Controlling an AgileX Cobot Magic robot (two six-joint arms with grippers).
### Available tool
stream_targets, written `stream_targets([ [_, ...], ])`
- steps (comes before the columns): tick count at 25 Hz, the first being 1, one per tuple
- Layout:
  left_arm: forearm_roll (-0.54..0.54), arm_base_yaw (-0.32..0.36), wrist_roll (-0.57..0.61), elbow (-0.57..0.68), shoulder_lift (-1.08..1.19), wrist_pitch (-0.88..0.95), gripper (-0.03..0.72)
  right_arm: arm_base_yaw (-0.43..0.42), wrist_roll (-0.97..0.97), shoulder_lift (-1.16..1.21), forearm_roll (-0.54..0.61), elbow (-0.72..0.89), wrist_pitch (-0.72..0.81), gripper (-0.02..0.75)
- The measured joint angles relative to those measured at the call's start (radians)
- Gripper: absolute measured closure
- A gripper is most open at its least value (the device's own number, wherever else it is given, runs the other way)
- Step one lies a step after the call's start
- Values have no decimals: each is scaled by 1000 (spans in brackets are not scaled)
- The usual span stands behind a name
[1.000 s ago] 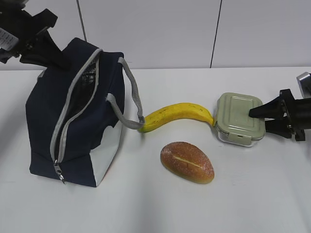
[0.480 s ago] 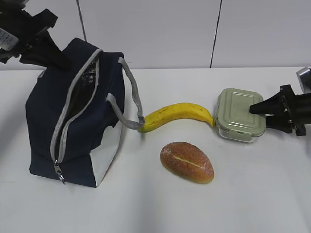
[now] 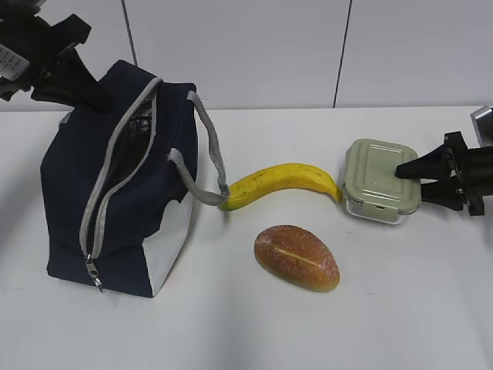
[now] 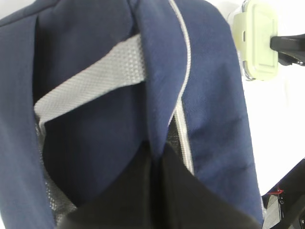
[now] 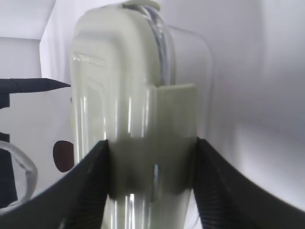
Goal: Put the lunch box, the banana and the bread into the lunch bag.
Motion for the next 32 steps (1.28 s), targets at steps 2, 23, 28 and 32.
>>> stream_targets([
  [2, 0, 0, 0, 0, 0, 0, 688, 0, 8, -6, 0, 0, 0, 363],
  [23, -82, 0, -1, 0, 0, -1, 688, 252, 468, -318, -139, -157, 43, 363],
  [28, -95, 0, -1, 0, 0, -2, 688, 363, 586, -345, -143, -268, 60, 363],
  [32, -107, 0, -1, 0, 0, -2, 688, 470, 647, -345, -143, -317, 64, 363],
])
